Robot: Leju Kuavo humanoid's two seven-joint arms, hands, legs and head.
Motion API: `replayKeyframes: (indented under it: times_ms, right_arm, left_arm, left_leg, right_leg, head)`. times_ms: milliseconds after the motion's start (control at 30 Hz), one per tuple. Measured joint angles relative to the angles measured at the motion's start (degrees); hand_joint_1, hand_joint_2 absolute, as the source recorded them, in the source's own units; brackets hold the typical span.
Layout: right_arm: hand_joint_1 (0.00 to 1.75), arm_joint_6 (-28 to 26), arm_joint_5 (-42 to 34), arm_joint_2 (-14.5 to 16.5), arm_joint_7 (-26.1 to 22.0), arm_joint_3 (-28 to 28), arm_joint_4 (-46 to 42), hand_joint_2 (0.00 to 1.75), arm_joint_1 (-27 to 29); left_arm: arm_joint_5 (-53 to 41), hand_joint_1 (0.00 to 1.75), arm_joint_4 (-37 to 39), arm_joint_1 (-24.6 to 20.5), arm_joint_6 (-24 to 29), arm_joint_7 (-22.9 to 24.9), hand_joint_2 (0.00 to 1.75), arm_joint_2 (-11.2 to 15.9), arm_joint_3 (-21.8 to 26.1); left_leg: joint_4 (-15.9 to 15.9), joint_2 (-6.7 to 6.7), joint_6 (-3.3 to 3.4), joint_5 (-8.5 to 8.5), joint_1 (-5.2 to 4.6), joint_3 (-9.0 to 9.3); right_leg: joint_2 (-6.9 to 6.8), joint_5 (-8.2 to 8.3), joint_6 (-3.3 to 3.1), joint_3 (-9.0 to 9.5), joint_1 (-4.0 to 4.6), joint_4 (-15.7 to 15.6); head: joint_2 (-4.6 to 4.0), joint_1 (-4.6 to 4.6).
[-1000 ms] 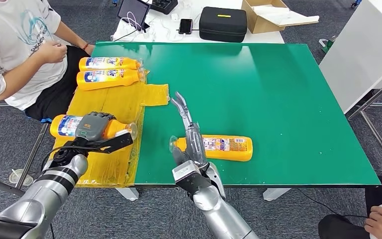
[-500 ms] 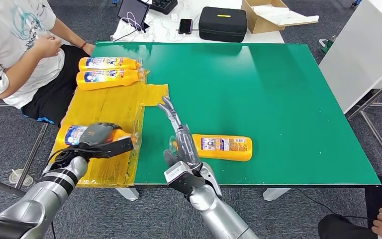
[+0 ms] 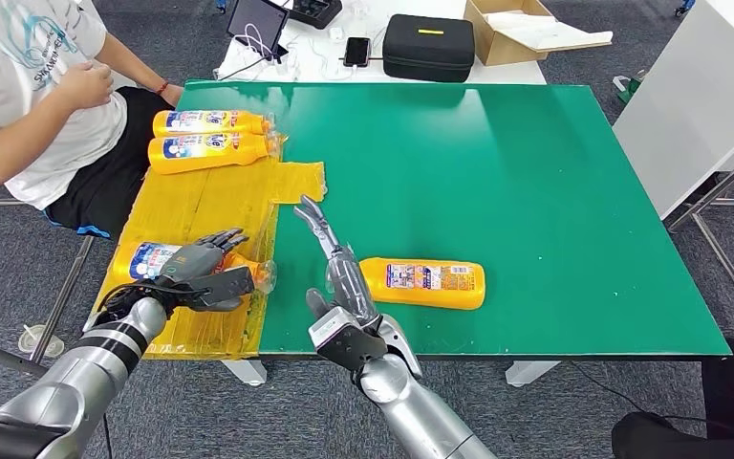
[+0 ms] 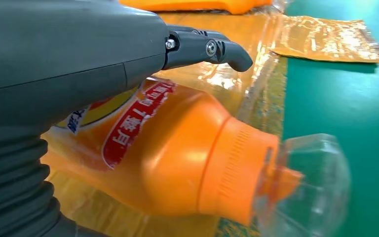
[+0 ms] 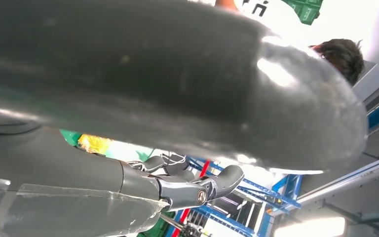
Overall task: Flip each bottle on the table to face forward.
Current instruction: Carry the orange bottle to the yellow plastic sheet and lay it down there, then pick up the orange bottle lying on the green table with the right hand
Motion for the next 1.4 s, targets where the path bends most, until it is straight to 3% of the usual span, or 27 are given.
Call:
replayKeyframes:
  times_ms: [133,267,300,400,433,500,600,700,833,1100,1400]
  right_arm:
    - [0.0,-0.01,-0.02,0.03,-0.09,-0.05,0.61,0.0,-0.14]
    - [0.0,-0.2,0.02,0.04,-0.12,-0.23,1.18,0.0,-0.23]
    - [0.0,-0.32,0.12,0.04,-0.11,-0.32,1.32,0.0,-0.26]
    - [0.0,-1.73,2.33,-0.02,1.63,-0.51,1.86,1.31,-0.56]
    - [0.0,-2.41,3.83,-0.12,3.18,-0.54,2.21,1.75,-0.82]
    - [0.0,-3.41,6.91,-0.44,6.91,-0.67,3.17,1.75,-1.49]
    - [0.0,-4.16,10.89,-1.29,12.56,-1.27,5.39,1.75,-2.82]
    - [0.0,-3.98,14.6,-2.98,18.32,-2.4,7.99,1.75,-4.48]
    - [0.0,-2.06,19.49,-5.39,25.21,-3.71,10.9,1.75,-6.39]
    - [0.0,4.47,24.14,-9.93,31.85,-5.5,16.09,1.75,-9.72]
    - [0.0,12.47,25.17,-13.04,32.84,-6.99,22.08,1.75,-13.09]
  left_arm:
    - [3.46,0.0,-0.2,-0.13,-3.92,-2.19,0.0,0.03,0.85]
    - [13.88,0.0,-3.62,1.36,-11.93,-3.67,0.0,0.15,2.78]
    - [17.18,0.0,-4.96,2.11,-13.45,-3.76,0.44,0.21,3.1]
    - [32.3,0.0,-10.69,5.61,-15.75,-3.87,1.75,0.33,3.91]
    - [38.63,0.0,-12.95,6.89,-15.9,-3.9,1.75,0.19,4.45]
    - [48.29,0.0,-16.74,8.8,-14.95,-3.96,1.75,-0.52,6.29]
    - [54.94,0.0,-21.78,10.9,-9.21,-3.96,1.75,-2.68,11.34]
    - [57.84,0.0,-26.54,12.36,-1.8,-3.96,1.75,-5.68,18.63]
    - [57.86,0.0,-30.81,13.93,3.45,-3.96,1.75,-8.03,25.63]
    - [54.66,0.0,-34.89,16.76,5.44,-3.96,1.75,-10.2,32.16]
    - [52.34,0.0,-34.07,18.08,6.62,-3.92,1.75,-10.74,33.94]
  left_leg:
    - [0.0,0.0,-0.01,0.0,0.0,0.07]
    - [0.0,0.0,-0.01,0.0,0.0,0.1]
    - [0.0,0.01,-0.01,0.0,0.0,0.1]
    - [0.0,0.04,-0.01,0.0,0.0,0.08]
    - [0.0,0.04,-0.01,0.0,0.0,0.07]
    - [0.0,0.03,-0.01,0.0,-0.01,0.02]
    - [0.01,0.04,0.0,0.0,-0.02,-0.01]
    - [0.01,0.03,0.0,0.0,-0.03,-0.03]
    - [0.01,0.03,0.0,0.0,-0.02,-0.03]
    - [0.02,-0.01,0.0,0.0,-0.03,-0.08]
    - [0.02,0.02,0.01,0.0,-0.02,-0.01]
  right_leg:
    - [0.0,0.0,0.0,0.07,0.0,0.0]
    - [0.01,0.0,0.0,0.1,0.0,0.0]
    - [0.01,0.0,0.0,0.1,0.0,0.0]
    - [0.01,0.0,0.0,0.04,0.0,0.0]
    - [0.01,0.0,0.0,0.01,0.0,0.0]
    - [0.01,0.0,0.0,-0.02,0.0,-0.01]
    - [0.02,0.01,0.01,-0.05,-0.02,-0.01]
    - [0.01,0.02,0.02,-0.05,-0.03,-0.01]
    - [0.02,0.04,0.04,-0.06,-0.02,-0.01]
    - [0.0,0.03,0.05,-0.07,-0.04,-0.01]
    - [0.01,0.03,0.05,-0.05,-0.02,-0.02]
  head:
    - [0.0,0.0]
    - [0.0,-0.01]
    - [0.0,0.0]
    - [0.01,-0.01]
    - [0.01,-0.01]
    - [0.0,0.0]
    - [0.0,-0.02]
    - [0.0,0.01]
    - [0.01,-0.02]
    - [0.0,-0.01]
    - [0.0,-0.02]
